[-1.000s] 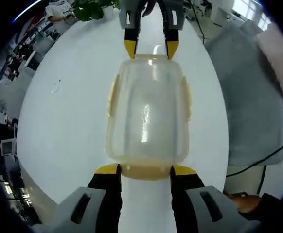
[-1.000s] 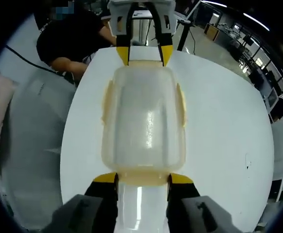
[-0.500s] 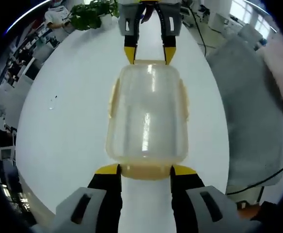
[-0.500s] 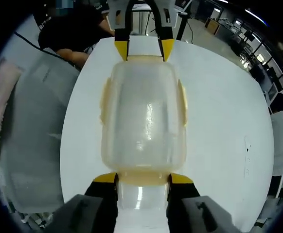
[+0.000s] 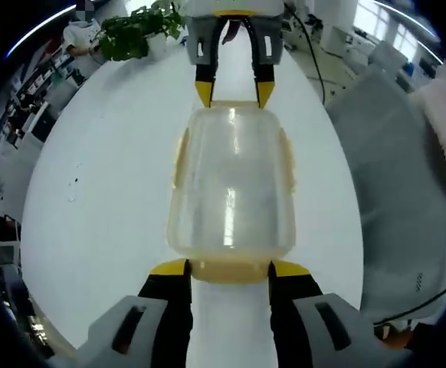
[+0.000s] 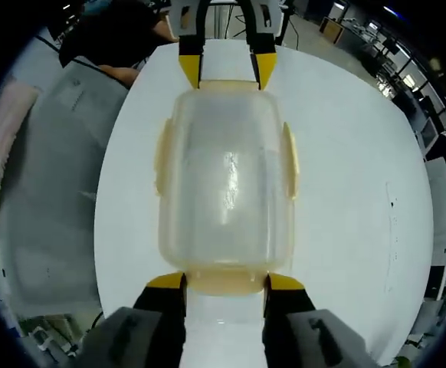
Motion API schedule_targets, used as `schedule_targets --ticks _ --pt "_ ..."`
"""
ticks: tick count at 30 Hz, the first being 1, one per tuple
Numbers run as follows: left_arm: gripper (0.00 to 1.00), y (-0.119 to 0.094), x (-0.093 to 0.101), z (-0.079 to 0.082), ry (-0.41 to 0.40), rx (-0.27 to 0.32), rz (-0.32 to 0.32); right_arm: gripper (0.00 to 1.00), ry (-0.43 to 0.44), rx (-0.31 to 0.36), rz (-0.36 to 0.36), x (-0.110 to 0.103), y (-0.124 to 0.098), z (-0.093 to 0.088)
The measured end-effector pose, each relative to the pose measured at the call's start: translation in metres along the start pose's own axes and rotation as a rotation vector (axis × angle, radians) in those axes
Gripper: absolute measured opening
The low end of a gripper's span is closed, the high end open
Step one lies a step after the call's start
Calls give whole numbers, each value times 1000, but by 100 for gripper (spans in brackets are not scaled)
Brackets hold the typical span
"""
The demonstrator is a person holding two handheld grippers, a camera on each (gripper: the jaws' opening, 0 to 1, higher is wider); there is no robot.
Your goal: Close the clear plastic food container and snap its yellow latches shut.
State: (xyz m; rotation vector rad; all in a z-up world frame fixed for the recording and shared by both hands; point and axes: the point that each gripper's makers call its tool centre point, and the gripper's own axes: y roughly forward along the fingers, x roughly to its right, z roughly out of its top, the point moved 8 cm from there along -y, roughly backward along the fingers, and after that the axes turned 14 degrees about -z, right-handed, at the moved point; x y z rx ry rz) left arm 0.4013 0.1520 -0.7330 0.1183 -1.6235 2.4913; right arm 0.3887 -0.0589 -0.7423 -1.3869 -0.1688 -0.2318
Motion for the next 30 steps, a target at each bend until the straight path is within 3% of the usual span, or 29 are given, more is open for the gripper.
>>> schedule_targets --ticks 19,30 --pt "37 20 -10 37 13 14 1 36 9 -43 -11 7 -6 -38" --pt "37 26 -12 43 10 14 -11 36 -1 -70 10 6 -4 -46"
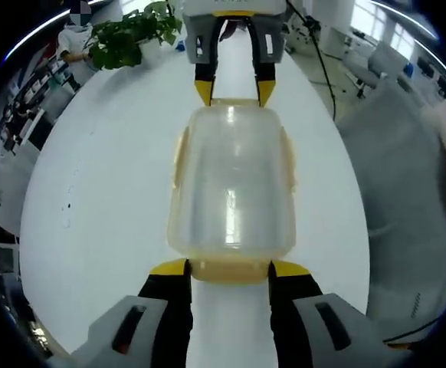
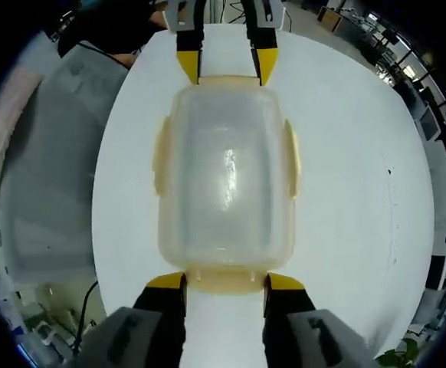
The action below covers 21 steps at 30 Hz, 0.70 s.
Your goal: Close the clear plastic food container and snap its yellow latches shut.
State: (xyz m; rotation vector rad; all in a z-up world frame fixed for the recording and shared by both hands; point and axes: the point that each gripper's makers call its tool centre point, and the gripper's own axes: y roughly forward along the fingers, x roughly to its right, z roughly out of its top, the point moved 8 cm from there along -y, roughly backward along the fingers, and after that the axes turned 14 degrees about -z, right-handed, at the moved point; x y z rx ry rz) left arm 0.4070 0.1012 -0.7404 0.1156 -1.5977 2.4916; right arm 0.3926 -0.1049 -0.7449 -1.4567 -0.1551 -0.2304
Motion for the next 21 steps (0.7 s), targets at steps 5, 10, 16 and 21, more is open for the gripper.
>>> schedule_targets --ticks 5,10,16,21 --pt "37 3 -2 0 -9 3 -4 36 -1 -1 5 2 2 -2" --pt "37 5 -3 0 -14 6 -21 37 -2 0 16 1 4 -4" --pt "37 8 -4 -1 -23 6 -31 37 -11 -4 13 2 6 -4" --pt "38 8 -5 -3 -8 10 -32 37 -8 1 7 2 7 -4"
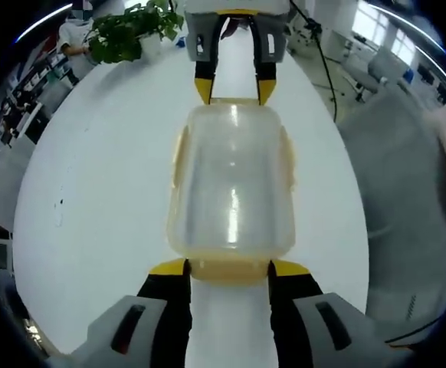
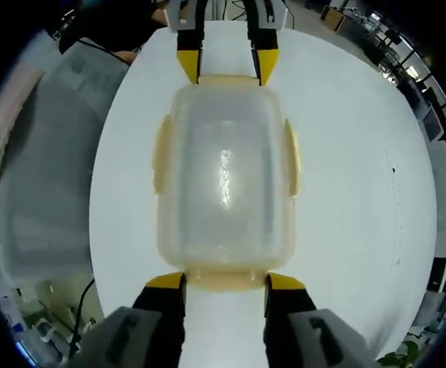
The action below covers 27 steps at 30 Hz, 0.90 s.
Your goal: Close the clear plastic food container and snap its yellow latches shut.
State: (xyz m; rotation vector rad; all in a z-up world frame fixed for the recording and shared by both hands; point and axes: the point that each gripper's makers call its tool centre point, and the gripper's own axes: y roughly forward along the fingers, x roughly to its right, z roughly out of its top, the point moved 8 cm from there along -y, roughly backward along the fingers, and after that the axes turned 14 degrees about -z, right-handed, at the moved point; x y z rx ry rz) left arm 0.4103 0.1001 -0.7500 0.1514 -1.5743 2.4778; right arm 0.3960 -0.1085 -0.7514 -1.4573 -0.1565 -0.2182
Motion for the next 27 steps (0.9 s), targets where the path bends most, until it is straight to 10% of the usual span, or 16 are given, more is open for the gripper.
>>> schedule_targets --ticks 9,27 --pt "44 -9 -1 -6 -32 -4 25 38 50 -6 -10 1 -3 -13" --pt "43 -16 3 -3 -276 229 82 38 342 62 -44 1 -16 -16"
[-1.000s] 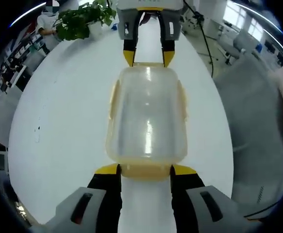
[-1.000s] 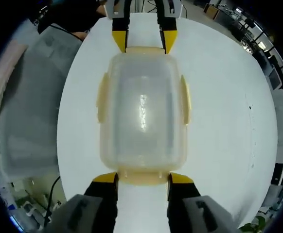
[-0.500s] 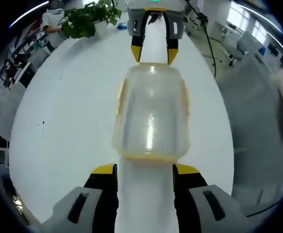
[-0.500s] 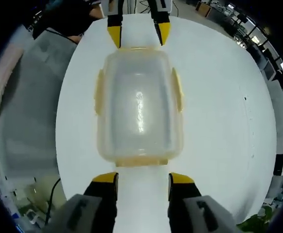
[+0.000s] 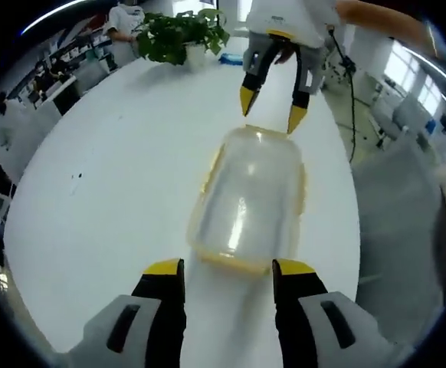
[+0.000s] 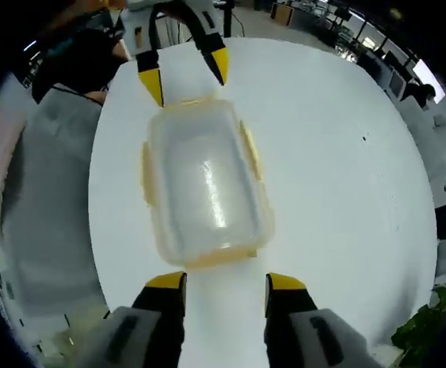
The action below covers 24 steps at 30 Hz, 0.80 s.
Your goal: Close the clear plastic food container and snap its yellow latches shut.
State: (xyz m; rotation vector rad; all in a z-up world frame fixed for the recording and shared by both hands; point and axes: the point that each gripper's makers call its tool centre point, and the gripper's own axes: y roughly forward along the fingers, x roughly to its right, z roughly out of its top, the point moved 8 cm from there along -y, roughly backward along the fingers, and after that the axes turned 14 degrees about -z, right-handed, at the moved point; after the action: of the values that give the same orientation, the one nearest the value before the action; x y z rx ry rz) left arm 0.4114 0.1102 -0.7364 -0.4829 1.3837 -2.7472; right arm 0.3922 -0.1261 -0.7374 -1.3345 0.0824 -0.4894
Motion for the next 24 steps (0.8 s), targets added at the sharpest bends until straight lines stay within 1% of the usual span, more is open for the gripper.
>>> schedule_targets --ticks 1,2,3,5,6,7,9,11,12,14,15,16,18,20,24 --pt "42 1 0 -2 -36 27 4 38 39 4 0 0 -1 -1" --pt "42 1 1 -3 -55 40 8 38 56 8 1 -1 -1 -2" --pt "41 1 1 -4 -67 54 14 38 86 8 -3 -1 -2 -3" --pt "41 1 1 -5 -84 71 21 38 102 26 2 -1 -3 -4" --pt "42 2 2 -4 -83 89 22 38 110 35 8 -2 -3 -4" --pt "43 2 3 -4 -94 105 21 38 145 37 15 -5 -3 -4" --pt "44 3 5 -3 -124 127 19 38 186 34 28 -6 -2 -4" --pt "43 5 4 -4 -139 132 25 38 227 35 25 -6 -1 -4" --pt "43 6 5 -5 -145 132 29 38 260 12 12 -5 0 -6" --pt "43 8 6 -6 -114 117 54 38 285 25 14 -4 1 -6" --pt "43 9 6 -6 -120 114 62 37 318 35 17 -5 1 -5" --pt "42 9 5 -7 -124 118 63 37 375 54 29 -6 0 -2" --pt "41 10 5 -7 -150 136 65 37 460 74 43 -4 -1 1" --pt "40 11 5 -8 -167 144 55 37 491 74 43 -3 -2 2" --pt "39 12 5 -9 -199 156 46 36 505 62 40 -5 1 3"
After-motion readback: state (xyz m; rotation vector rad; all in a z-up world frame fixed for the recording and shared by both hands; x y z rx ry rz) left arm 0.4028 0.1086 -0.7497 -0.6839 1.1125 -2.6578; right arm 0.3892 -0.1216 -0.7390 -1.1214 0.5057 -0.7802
